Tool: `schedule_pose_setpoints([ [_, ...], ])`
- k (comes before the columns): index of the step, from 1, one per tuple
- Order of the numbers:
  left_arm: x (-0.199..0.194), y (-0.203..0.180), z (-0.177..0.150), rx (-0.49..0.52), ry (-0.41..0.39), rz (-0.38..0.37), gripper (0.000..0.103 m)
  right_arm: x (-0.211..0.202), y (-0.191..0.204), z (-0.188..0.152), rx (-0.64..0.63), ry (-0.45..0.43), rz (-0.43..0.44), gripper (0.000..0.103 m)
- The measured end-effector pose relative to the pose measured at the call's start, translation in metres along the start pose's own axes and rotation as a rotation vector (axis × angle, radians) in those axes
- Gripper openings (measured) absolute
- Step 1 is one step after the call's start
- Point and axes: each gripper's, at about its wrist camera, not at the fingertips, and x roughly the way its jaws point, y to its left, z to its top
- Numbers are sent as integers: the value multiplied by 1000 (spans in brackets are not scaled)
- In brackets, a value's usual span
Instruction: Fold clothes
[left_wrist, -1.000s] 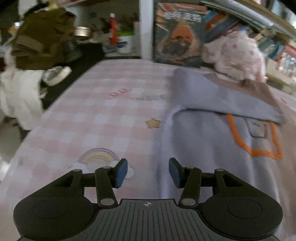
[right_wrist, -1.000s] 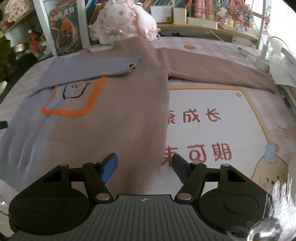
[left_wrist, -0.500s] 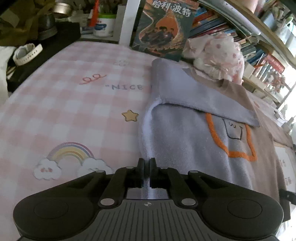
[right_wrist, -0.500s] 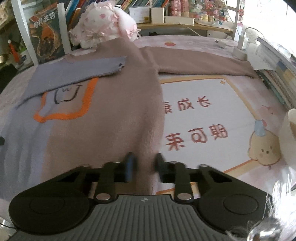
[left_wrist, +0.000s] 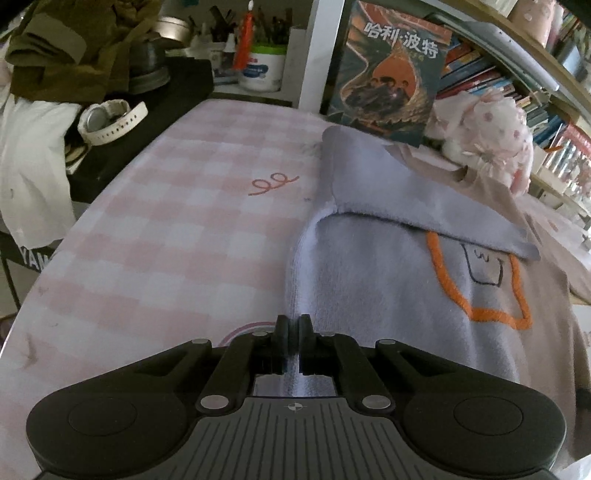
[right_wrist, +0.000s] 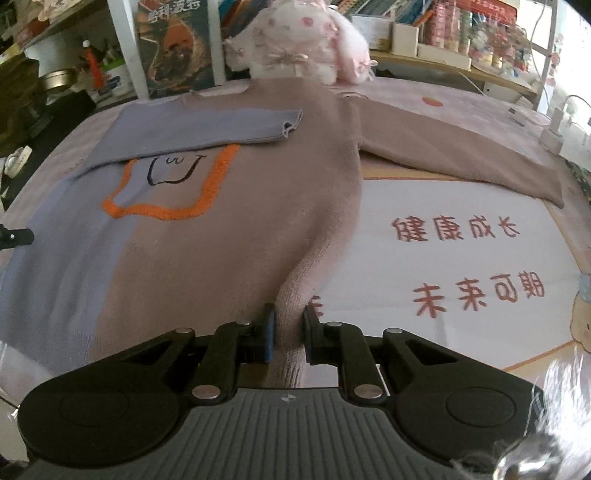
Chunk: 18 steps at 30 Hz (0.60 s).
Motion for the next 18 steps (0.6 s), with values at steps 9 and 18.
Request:
schedule_pose_setpoints([
  [9, 1, 4, -4, 32, -8, -17, 6, -2, 4, -5, 21, -4, -18, 14],
  [18, 2, 7, -3, 69, -20, -32, 6, -2, 11, -5, 12, -1, -34, 14],
])
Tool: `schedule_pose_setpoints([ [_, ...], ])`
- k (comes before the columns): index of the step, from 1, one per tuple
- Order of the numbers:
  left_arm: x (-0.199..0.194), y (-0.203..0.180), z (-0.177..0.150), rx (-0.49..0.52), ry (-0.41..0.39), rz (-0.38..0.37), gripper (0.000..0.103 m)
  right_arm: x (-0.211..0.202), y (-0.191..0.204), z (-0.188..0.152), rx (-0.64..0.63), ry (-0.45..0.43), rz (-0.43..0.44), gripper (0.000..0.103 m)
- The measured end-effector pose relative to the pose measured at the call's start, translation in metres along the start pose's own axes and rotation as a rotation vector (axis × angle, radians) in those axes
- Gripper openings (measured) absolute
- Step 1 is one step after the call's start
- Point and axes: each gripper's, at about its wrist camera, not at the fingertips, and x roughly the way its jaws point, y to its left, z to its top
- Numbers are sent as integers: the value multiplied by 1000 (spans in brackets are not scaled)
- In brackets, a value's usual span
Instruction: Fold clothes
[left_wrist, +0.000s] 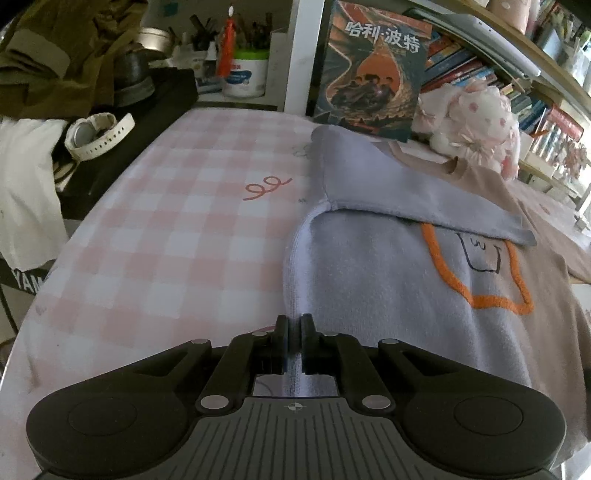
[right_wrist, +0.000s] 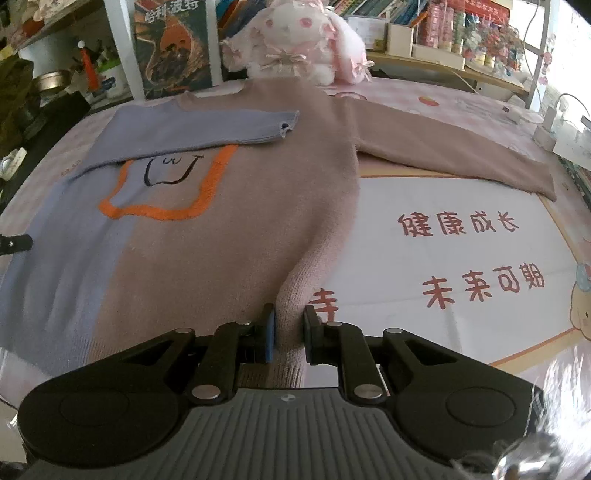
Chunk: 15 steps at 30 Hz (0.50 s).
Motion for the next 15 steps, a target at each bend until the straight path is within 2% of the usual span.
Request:
schedule_pose_setpoints([
  [5, -6, 1, -1, 8, -11, -12, 9, -1, 0, -1, 28, -4, -18, 15],
  [7, -14, -1, -1, 28, -21, -13, 9, -3, 0, -2, 47, -7, -36, 23],
  [8, -18, -2, -2, 37, -25, -12, 9, -4, 0, -2, 56, -9, -45, 32],
  [9, -21, -3, -2, 44, -27, -14, 13, -5, 0, -3, 67, -13, -49, 36],
  [11, -29, -6, -4, 61, -30, -23, 16, -10, -1, -4, 89, -28, -57, 39],
  [12, -33, -9, -6, 70, -30, -29, 21, -13, 0, -5, 95, -37, -63, 42],
  [13, -37, -12, -8, 77, -30, -34, 30, -16, 1, -5, 101, -46, -70, 44],
  [15, -44, -19, -14, 90, -33, -50, 43, -24, 5, -6, 101, -72, -86, 52],
])
